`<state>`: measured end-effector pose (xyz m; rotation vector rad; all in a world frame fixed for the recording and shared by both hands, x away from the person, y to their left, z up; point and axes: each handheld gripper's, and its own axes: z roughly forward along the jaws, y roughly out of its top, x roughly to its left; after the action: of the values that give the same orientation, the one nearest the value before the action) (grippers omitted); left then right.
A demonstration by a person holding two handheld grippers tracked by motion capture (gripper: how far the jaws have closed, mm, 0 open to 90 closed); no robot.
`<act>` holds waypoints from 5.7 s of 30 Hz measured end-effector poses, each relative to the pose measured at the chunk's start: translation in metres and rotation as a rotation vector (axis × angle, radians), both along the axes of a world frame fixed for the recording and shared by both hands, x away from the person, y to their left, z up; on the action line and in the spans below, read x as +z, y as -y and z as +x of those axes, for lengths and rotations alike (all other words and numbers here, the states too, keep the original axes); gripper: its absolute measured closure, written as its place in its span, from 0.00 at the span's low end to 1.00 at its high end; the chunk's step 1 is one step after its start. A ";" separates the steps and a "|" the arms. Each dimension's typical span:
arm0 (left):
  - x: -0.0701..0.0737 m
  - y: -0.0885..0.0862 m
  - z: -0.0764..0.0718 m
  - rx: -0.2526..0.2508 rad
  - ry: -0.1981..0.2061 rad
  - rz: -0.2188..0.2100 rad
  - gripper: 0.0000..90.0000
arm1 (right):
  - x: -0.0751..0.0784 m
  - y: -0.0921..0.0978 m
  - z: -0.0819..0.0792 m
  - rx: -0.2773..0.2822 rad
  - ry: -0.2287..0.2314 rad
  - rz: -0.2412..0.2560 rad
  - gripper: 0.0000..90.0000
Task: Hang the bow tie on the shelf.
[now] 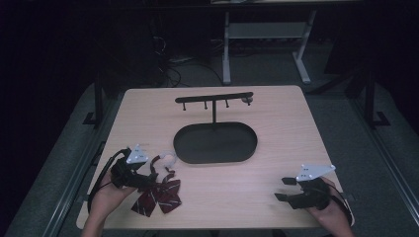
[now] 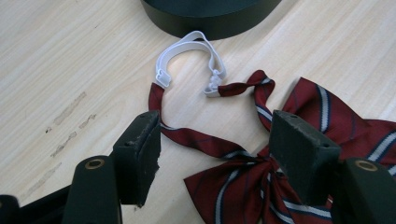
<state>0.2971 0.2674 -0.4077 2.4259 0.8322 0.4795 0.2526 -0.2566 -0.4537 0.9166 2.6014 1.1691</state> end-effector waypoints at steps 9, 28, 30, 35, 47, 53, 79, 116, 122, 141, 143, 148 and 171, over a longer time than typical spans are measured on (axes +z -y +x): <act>-0.005 0.002 0.017 -0.002 -0.036 0.023 0.42 | 0.000 0.001 0.000 -0.005 -0.001 0.002 0.40; -0.011 0.005 0.047 0.055 -0.114 0.056 0.52 | 0.001 0.001 -0.001 -0.002 0.001 -0.001 0.40; -0.012 0.006 0.050 0.062 -0.130 0.053 0.52 | 0.001 0.001 -0.001 -0.002 0.002 -0.002 0.40; -0.018 0.008 0.058 0.087 -0.151 0.074 0.57 | 0.002 0.001 -0.001 -0.003 0.000 0.000 0.40; -0.027 0.007 0.069 0.127 -0.197 0.097 0.65 | 0.001 0.002 0.000 -0.001 -0.003 0.007 0.40; -0.031 0.004 0.074 0.134 -0.229 0.101 0.71 | 0.001 0.001 -0.001 -0.001 -0.004 0.011 0.40; -0.031 0.003 0.074 0.067 -0.264 0.109 1.00 | 0.001 0.002 0.000 0.001 -0.003 0.022 0.40; 0.031 0.024 0.045 -0.114 -0.219 0.165 1.00 | 0.001 0.008 0.003 -0.016 0.005 0.030 0.39; 0.040 0.025 0.040 -0.136 -0.215 0.167 1.00 | 0.002 0.009 0.003 -0.016 0.004 0.030 0.40; 0.073 0.040 0.019 -0.249 -0.191 0.196 1.00 | 0.002 0.009 0.002 -0.018 0.005 0.029 0.40; 0.077 0.042 0.018 -0.263 -0.190 0.213 1.00 | 0.002 0.009 0.003 -0.018 0.006 0.029 0.40; 0.084 0.048 0.015 -0.297 -0.190 0.218 1.00 | 0.002 0.008 0.003 -0.017 0.007 0.027 0.40; 0.122 0.064 0.013 -0.372 -0.158 0.232 1.00 | 0.000 0.013 0.006 -0.026 -0.002 0.043 0.40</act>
<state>0.3097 0.2032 -0.2855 2.7796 0.3840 0.2543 0.2590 -0.2692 -0.4542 0.9567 2.5678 1.2225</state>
